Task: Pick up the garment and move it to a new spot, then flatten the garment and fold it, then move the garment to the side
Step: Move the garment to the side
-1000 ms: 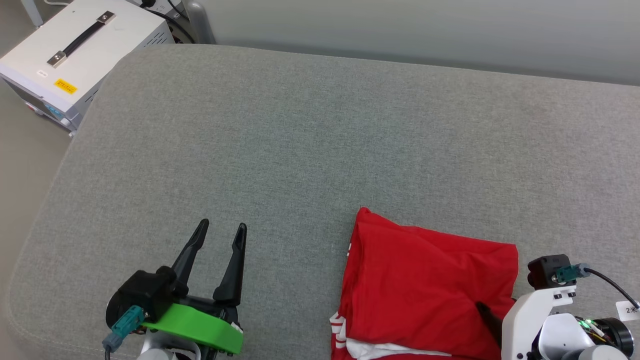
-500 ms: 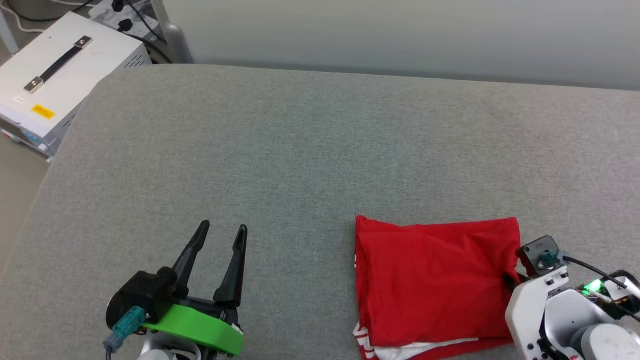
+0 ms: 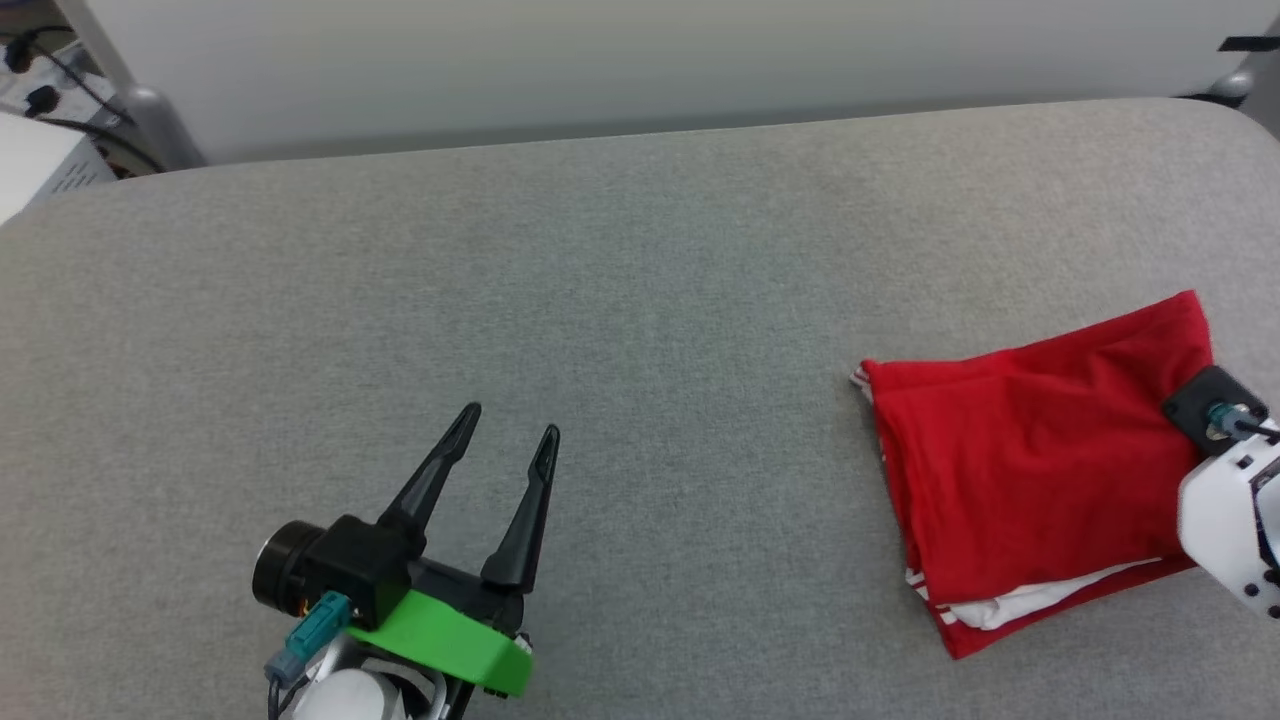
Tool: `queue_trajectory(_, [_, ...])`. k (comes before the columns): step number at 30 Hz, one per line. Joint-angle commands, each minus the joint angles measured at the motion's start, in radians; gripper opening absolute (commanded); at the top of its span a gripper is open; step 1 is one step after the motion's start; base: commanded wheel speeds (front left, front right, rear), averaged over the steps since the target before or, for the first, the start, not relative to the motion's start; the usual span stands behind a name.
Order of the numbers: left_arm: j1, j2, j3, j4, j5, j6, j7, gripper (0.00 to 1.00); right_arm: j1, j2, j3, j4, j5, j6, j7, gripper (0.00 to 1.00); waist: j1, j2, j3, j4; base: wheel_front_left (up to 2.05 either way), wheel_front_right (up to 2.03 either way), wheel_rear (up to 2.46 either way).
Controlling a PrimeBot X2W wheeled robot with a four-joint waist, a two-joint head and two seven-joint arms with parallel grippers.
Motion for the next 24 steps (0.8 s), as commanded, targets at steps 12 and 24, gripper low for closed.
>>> queue_trajectory(12, [-0.133, 0.084, -0.051, -0.129, 0.058, -0.003, -0.006, 1.0, -0.125, -0.1, -0.161, 0.264, -0.027, -0.002, -0.157, 0.0, 0.0, 0.0113, 0.28, -0.147, 0.0, 0.0, 0.0])
queue_trajectory(24, [-0.209, 0.167, -0.082, -0.255, 0.112, 0.0, 0.016, 1.0, -0.221, -0.02, -0.477, 0.544, -0.174, -0.002, -0.35, 0.0, 0.0, 0.0113, 0.423, -0.108, 0.0, 0.0, 0.0])
